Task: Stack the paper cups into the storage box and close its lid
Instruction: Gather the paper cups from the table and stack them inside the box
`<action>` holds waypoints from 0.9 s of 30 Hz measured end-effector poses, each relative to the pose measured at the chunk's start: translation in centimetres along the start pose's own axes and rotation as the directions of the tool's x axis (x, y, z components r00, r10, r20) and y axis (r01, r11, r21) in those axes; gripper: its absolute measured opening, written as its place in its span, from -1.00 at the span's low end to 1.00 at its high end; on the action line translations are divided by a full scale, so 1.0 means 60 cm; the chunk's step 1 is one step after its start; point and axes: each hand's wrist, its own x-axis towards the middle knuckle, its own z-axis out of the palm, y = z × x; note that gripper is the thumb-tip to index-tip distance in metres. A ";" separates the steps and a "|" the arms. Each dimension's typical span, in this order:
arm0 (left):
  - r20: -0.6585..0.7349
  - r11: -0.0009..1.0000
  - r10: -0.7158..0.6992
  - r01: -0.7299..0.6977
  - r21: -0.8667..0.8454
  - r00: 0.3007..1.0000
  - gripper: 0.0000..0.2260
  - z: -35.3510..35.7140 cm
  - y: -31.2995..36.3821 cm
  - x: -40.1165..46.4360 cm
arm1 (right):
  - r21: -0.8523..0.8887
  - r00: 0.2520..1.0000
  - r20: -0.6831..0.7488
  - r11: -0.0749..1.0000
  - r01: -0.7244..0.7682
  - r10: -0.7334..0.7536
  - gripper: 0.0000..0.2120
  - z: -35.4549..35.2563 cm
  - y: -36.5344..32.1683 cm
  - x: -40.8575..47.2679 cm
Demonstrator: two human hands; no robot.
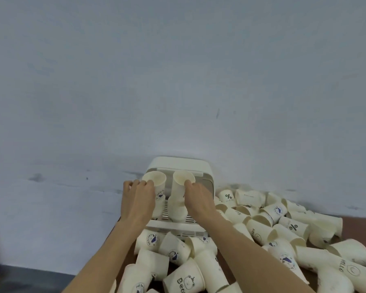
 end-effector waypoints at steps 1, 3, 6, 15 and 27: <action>-0.003 1.000 -0.006 0.006 0.006 1.000 -0.77 0.004 -0.005 0.001 | -0.015 1.000 0.020 1.000 0.006 -0.006 -0.80 0.006 0.000 0.001; -0.014 1.000 -0.009 0.009 0.012 1.000 -0.79 0.012 -0.015 0.004 | -0.034 0.998 0.067 0.999 0.019 -0.016 -0.78 0.021 0.000 0.003; -0.027 1.000 0.000 0.000 0.011 1.000 -0.81 0.023 -0.021 0.005 | -0.041 0.990 0.141 0.999 0.025 -0.019 -0.77 0.043 0.002 0.002; -0.068 0.999 0.042 -0.042 0.007 0.997 -0.81 0.055 -0.016 0.009 | 0.023 0.960 0.282 1.000 -0.015 0.008 -0.72 0.095 -0.002 -0.019; 0.111 0.998 0.066 -0.068 0.017 0.992 -0.72 0.087 -0.009 -0.014 | 0.043 0.946 0.315 0.995 -0.086 0.069 -0.25 0.132 -0.011 -0.036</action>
